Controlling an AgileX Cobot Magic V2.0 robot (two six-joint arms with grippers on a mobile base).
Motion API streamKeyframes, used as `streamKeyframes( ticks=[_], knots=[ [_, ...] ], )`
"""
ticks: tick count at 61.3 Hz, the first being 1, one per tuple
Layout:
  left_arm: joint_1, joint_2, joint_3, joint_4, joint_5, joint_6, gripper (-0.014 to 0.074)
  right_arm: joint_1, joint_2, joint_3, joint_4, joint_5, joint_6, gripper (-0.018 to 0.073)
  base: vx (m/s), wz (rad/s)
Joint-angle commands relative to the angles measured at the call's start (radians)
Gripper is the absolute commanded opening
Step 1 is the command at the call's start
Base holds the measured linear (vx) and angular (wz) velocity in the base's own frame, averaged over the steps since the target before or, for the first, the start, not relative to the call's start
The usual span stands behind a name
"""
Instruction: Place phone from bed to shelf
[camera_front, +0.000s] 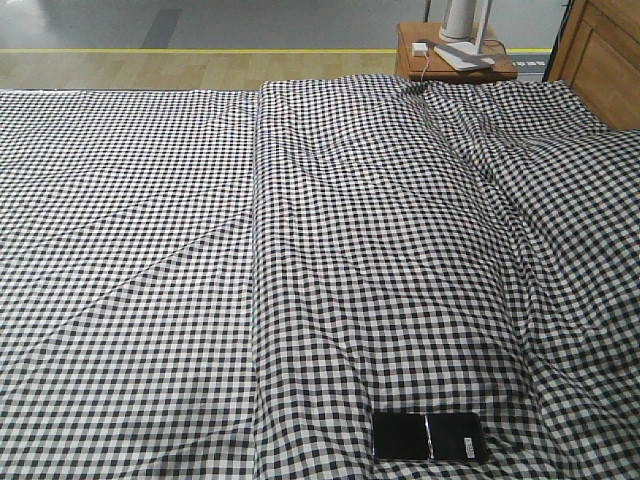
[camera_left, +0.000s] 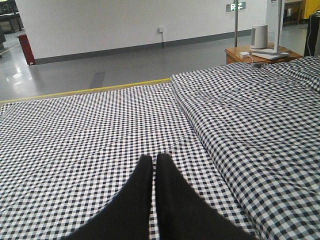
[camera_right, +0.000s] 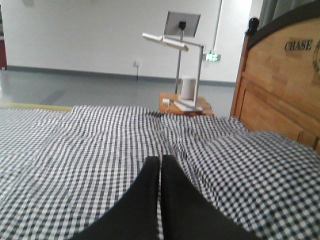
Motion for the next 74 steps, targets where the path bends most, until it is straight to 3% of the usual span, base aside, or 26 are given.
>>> streamKeyframes(
  ticks=[1, 12, 17, 31, 50, 60, 74],
  knots=[
    [-0.003, -0.005, -0.023, -0.009, -0.072, -0.006, 0.0001, -0.004, -0.012, 0.003, -0.008, -0.175, 0.005, -0.001, 0.0, 0.0],
    [-0.003, -0.005, -0.023, -0.009, -0.072, -0.006, 0.0001, -0.004, -0.012, -0.006, -0.003, -0.522, 0.005, -0.001, 0.0, 0.0],
    [-0.003, -0.005, -0.023, -0.009, -0.072, -0.006, 0.0001, -0.004, -0.012, -0.058, 0.02, -0.559, 0.005, -0.0008, 0.0, 0.0],
    [-0.003, -0.005, -0.023, -0.009, -0.072, -0.006, 0.0001, -0.004, 0.067, -0.34, 0.023, -0.485, -0.036, -0.0006, 0.0, 0.0],
    [-0.003, -0.005, -0.023, -0.009, -0.072, -0.006, 0.0001, -0.004, 0.381, -0.706, 0.022, -0.273, -0.037, -0.0005, 0.0, 0.0],
    [-0.003, -0.005, -0.023, -0.009, -0.072, -0.006, 0.0001, -0.004, 0.551, -0.792, 0.022, -0.121, -0.036, -0.0001, 0.0, 0.0],
    [-0.003, -0.005, -0.023, -0.009, -0.072, -0.006, 0.0001, -0.004, 0.747, -0.797, 0.022, -0.015, -0.036, 0.0017, 0.0, 0.0]
  ],
)
